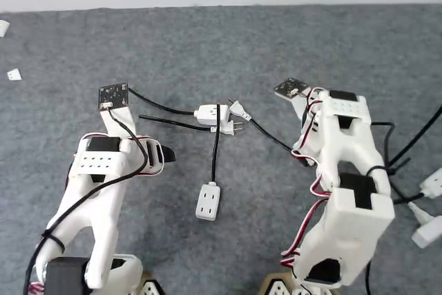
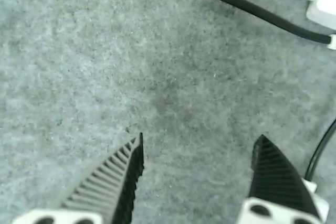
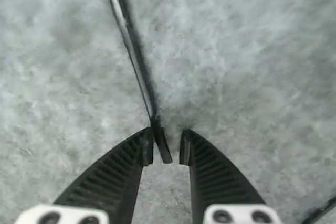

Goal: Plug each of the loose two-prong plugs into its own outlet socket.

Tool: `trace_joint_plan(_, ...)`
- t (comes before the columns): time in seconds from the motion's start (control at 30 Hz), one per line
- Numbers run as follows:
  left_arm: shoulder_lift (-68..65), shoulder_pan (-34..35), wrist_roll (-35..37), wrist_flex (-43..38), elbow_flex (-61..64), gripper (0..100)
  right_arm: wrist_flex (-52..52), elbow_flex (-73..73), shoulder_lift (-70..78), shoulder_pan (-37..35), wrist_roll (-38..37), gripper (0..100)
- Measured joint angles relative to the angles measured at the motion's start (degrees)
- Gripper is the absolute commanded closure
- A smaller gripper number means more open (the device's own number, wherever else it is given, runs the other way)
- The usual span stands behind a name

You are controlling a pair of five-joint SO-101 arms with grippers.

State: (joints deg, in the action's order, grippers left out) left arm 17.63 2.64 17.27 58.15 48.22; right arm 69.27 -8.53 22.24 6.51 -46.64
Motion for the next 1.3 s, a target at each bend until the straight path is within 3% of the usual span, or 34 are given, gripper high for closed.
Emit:
trace_joint_plan(0.33,0.00,0.00,0.00,0.00,0.00,69,3.08,0.35,-1.67,-1.23,0.00,96.9)
trace_joint_plan(0.93,0.00,0.00,0.00,0.00,0.00,69,9.32,3.52,2.02,-0.97,-2.11,99.1)
trace_joint_plan(1.3,0.00,0.00,0.00,0.00,0.00,69,25.05,5.71,-24.18,-1.05,0.97,99.1)
